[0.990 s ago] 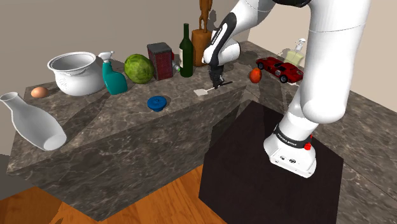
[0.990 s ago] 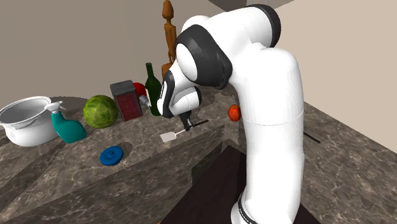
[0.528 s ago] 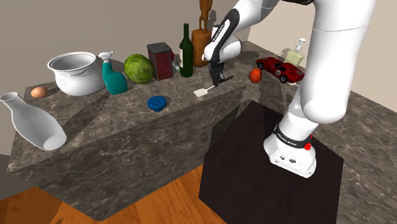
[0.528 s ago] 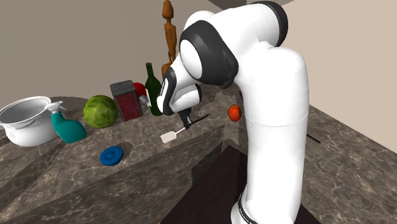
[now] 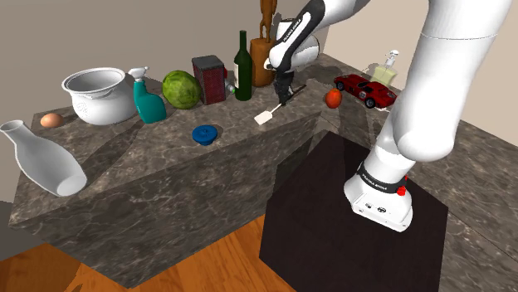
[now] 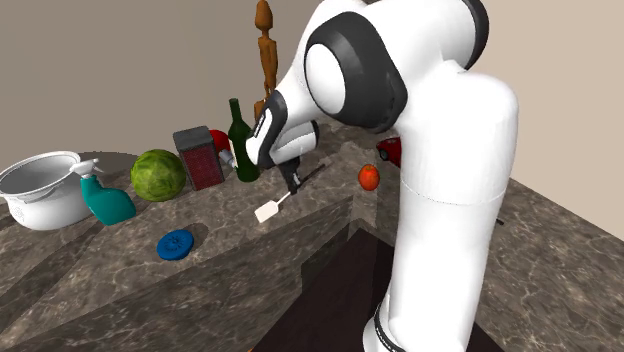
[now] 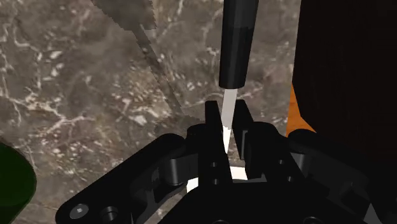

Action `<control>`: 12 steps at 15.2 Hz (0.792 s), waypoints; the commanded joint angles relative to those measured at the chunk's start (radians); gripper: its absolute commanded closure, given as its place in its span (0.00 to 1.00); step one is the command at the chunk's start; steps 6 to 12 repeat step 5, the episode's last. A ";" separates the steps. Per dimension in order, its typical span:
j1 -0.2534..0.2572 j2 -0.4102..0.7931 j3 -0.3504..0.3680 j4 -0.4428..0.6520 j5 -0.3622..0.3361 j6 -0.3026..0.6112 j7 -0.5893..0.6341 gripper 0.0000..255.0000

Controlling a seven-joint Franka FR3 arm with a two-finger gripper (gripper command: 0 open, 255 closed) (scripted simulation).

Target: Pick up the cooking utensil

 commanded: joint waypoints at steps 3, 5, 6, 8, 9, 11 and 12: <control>0.010 -0.053 -0.017 0.006 -0.044 -0.052 0.026 1.00; 0.010 -0.055 -0.017 0.006 -0.046 -0.054 0.027 1.00; 0.010 -0.055 -0.017 0.006 -0.046 -0.054 0.027 1.00; 0.010 -0.055 -0.017 0.006 -0.046 -0.054 0.027 1.00; 0.010 -0.055 -0.017 0.006 -0.046 -0.054 0.027 1.00; 0.010 -0.055 -0.017 0.006 -0.046 -0.054 0.027 1.00; 0.010 -0.055 -0.017 0.006 -0.046 -0.054 0.027 1.00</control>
